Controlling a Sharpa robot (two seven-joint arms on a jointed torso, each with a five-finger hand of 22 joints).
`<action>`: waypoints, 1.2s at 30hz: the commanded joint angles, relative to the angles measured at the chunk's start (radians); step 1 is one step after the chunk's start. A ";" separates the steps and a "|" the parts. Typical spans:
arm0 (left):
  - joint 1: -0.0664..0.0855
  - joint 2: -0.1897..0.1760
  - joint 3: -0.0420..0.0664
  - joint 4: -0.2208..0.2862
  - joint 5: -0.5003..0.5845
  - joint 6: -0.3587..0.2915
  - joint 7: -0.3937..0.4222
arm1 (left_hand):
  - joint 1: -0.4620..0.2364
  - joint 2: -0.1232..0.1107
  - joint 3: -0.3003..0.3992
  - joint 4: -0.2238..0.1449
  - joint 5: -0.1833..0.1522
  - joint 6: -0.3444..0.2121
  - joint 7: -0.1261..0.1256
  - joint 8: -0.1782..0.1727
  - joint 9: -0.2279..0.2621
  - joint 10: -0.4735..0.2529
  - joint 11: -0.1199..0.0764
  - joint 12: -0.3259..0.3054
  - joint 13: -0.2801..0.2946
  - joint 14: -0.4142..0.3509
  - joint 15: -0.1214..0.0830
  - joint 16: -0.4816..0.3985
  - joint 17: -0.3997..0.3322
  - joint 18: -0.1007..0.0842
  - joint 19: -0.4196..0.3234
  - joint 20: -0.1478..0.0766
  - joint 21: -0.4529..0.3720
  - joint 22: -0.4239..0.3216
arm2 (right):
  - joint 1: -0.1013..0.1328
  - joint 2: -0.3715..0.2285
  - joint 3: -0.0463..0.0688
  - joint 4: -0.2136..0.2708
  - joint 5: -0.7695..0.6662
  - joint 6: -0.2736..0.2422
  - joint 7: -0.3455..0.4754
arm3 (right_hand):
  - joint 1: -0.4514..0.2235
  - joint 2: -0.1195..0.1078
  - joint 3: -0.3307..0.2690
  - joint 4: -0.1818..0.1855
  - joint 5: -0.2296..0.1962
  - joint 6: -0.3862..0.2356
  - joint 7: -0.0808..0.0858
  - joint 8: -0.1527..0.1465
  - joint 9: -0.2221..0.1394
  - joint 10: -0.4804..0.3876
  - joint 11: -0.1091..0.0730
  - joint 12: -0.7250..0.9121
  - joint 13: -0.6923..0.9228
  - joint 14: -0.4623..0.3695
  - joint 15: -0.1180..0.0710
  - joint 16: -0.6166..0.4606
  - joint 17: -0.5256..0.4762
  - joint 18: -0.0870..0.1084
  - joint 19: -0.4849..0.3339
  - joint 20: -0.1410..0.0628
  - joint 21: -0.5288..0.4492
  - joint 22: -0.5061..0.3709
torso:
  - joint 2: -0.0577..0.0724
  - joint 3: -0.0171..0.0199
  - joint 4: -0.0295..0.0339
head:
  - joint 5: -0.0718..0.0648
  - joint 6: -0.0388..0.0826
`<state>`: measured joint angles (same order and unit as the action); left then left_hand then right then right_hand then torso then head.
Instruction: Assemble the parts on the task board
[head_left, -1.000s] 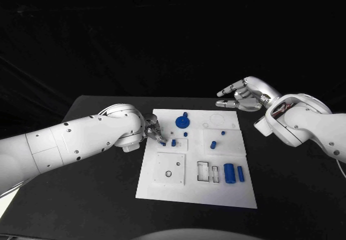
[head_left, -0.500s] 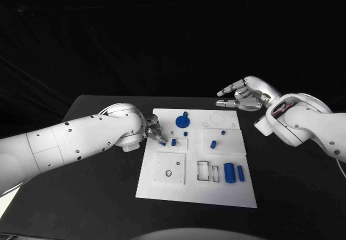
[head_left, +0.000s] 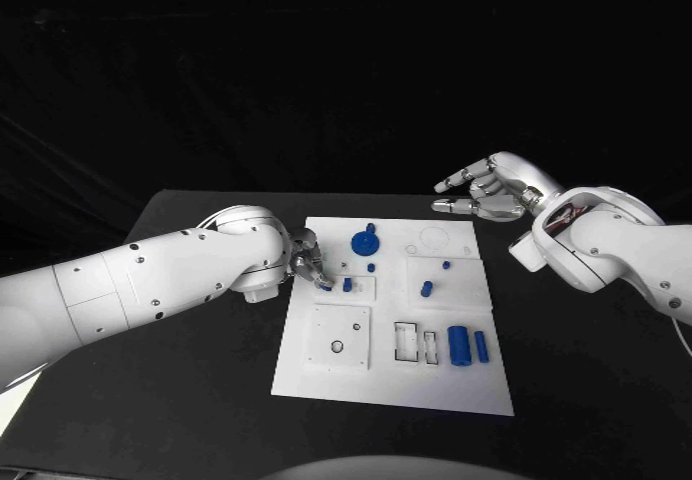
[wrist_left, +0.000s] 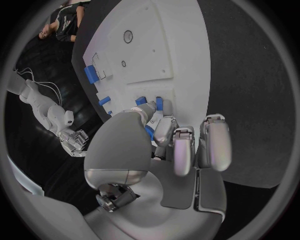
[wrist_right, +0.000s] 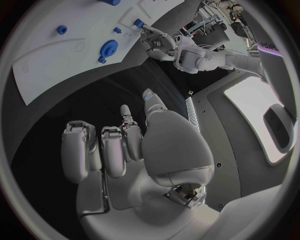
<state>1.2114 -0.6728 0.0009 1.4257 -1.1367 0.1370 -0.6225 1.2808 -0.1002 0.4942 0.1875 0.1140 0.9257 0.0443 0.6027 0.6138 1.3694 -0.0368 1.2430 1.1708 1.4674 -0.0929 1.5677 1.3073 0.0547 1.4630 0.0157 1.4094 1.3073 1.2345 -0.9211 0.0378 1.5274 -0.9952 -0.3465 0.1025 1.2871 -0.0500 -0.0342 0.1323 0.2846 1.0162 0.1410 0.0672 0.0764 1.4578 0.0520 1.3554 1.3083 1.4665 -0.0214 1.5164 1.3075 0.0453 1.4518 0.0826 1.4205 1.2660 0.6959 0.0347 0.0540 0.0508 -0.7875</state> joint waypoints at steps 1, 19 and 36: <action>-0.002 0.004 -0.002 -0.002 -0.007 0.031 -0.010 | -0.005 0.000 0.090 -0.084 -0.005 0.006 -0.009 0.005 0.004 0.005 0.001 0.006 0.002 0.103 0.000 0.003 0.264 -0.007 0.043 -0.001 0.005 0.059 | 0.000 0.000 0.000 0.001 0.006 0.014 0.007 | 0.005 0.002 -0.007 0.000 -0.006 -0.001 -0.003 0.006 0.002 -0.007 0.001 0.000 0.119 0.082 -0.001 -0.006 0.173 0.018 -0.008 -0.002 -0.006 -0.001 | 0.001 0.0005 -0.0001 | 0.000 -0.001; -0.002 0.028 -0.005 -0.030 0.003 0.058 -0.016 | -0.047 -0.008 0.095 -0.070 -0.009 0.022 -0.016 0.024 0.012 0.010 -0.004 0.006 0.000 0.103 -0.003 0.003 0.264 -0.008 0.045 -0.003 0.009 0.066 | 0.000 -0.003 0.000 0.005 0.010 0.011 0.013 | 0.005 0.003 -0.007 0.000 -0.006 -0.001 -0.003 0.006 0.002 -0.008 0.001 -0.002 0.118 0.082 -0.001 -0.008 0.171 0.019 -0.008 -0.002 -0.007 -0.003 | 0.000 0.0012 -0.0006 | 0.001 -0.004; -0.002 0.047 -0.013 -0.055 0.003 0.057 -0.024 | -0.121 -0.037 0.061 -0.048 0.016 0.044 -0.029 0.040 0.015 0.029 -0.015 0.027 0.025 0.103 -0.012 0.003 0.264 -0.012 0.053 -0.011 0.024 0.087 | 0.000 -0.004 0.000 0.007 0.012 0.012 0.013 | 0.005 0.003 -0.007 0.000 -0.006 -0.001 -0.003 0.006 0.002 -0.008 0.001 -0.002 0.118 0.082 -0.001 -0.008 0.171 0.019 -0.008 -0.002 -0.007 -0.003 | 0.001 0.0000 -0.0004 | -0.001 -0.004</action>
<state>1.2178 -0.6297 -0.0059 1.3718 -1.1386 0.1615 -0.6357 1.1670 -0.1401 0.5602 0.1423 0.1266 0.9455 0.0354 0.6406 0.6292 1.3939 -0.0521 1.2662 1.1946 1.4673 -0.1003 1.5677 1.3077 0.0548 1.4667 0.0120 1.4293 1.3076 1.2345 -0.9250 0.0378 1.5329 -0.9835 -0.3455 0.1056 1.2871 -0.0500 -0.0342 0.1323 0.2846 1.0162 0.1410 0.0672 0.0769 1.4578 0.0520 1.3554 1.3083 1.4665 -0.0214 1.5124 1.3073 0.0452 1.4481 0.0789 1.4206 1.2639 0.6960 0.0354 0.0532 0.0496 -0.7920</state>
